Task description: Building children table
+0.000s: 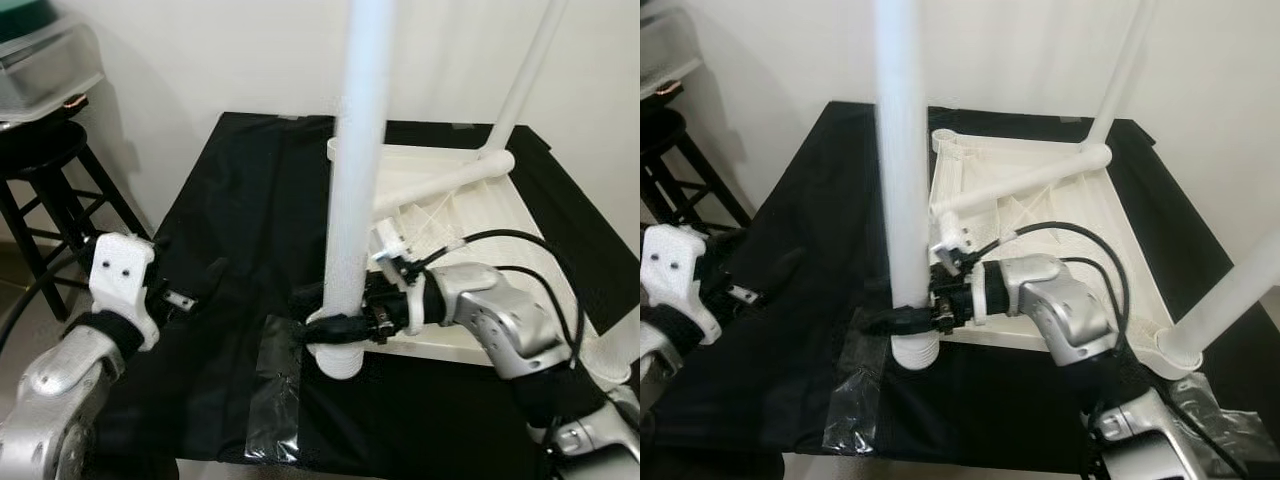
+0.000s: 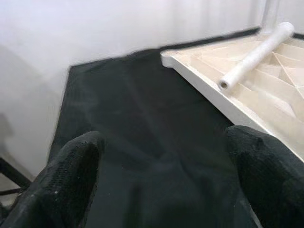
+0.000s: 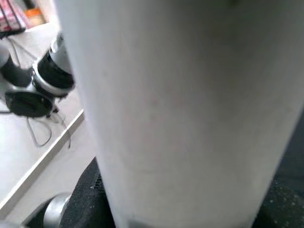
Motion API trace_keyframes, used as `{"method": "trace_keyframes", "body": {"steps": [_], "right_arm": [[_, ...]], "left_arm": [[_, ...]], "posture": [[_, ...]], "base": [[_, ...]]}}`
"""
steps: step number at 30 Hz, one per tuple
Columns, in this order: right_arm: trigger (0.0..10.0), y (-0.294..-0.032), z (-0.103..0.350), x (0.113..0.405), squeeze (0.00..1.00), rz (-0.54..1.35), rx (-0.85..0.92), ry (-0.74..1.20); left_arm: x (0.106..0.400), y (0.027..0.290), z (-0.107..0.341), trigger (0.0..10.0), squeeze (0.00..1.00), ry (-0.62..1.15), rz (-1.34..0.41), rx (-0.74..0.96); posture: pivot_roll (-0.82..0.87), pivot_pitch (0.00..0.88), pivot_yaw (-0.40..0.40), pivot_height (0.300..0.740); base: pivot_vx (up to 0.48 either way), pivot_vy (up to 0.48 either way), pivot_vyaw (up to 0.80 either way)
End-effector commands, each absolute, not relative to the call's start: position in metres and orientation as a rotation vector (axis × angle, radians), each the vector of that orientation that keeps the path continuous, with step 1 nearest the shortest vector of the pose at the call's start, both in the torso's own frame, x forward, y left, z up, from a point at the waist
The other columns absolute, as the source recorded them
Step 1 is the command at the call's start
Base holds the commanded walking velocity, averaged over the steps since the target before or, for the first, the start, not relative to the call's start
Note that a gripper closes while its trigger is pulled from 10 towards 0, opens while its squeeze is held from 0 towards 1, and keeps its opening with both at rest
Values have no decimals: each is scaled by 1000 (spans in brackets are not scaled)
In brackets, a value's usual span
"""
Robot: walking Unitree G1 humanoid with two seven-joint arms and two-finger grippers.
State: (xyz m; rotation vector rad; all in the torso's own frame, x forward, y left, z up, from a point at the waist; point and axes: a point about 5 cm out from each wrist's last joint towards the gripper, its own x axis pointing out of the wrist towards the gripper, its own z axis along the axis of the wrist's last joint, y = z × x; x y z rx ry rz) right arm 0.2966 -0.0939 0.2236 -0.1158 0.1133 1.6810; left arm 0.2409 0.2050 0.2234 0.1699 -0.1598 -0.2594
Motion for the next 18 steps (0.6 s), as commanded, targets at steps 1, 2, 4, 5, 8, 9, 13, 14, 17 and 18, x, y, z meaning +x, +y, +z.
{"method": "trace_keyframes", "body": {"steps": [1, 2, 4, 5, 8, 9, 13, 14, 17, 18], "right_arm": [[10000, -93, 223, 296, 0, 1699, -137, 111], [10000, -93, 223, 296, 0, 1699, -137, 111], [10000, -90, 221, 313, 0, 1703, -177, 133], [10000, -89, 221, 318, 0, 1700, -188, 140], [10000, -90, 222, 324, 0, 1695, -195, 143], [10000, -90, 222, 324, 0, 1695, -195, 143], [10000, -90, 222, 327, 0, 1685, -203, 138], [10000, -90, 222, 328, 0, 1682, -203, 134], [10000, -89, 223, 330, 0, 1673, -198, 119], [10000, -89, 223, 330, 0, 1673, -198, 119]], "left_arm": [[238, 206, 223, 10000, 0, -144, -262, 191], [238, 206, 223, 10000, 0, -144, -262, 191], [227, 194, 224, 10000, 0, -115, -346, 267], [222, 190, 224, 10000, 0, -104, -374, 281], [217, 189, 226, 10000, 0, -97, -391, 279], [217, 189, 226, 10000, 0, -97, -391, 279], [218, 189, 226, 10000, 0, -97, -390, 269], [219, 189, 226, 10000, 0, -96, -390, 268], [220, 190, 226, 10000, 0, -96, -390, 266], [220, 190, 226, 10000, 0, -96, -390, 266]], "posture": [[76, 198, -49, 740], [76, 198, -49, 740], [111, 260, -64, 740], [116, 269, -63, 740], [118, 281, -63, 740], [118, 281, -63, 740], [119, 279, -58, 740], [120, 276, -57, 740], [119, 267, -51, 740], [119, 267, -51, 740]], "base": [[0, 0, 0], [0, 0, 0], [0, 0, 0], [0, 0, 0], [0, 0, 0], [0, 0, 0], [0, 0, 0], [0, 0, 0], [0, 0, 0], [0, 0, 0]]}}
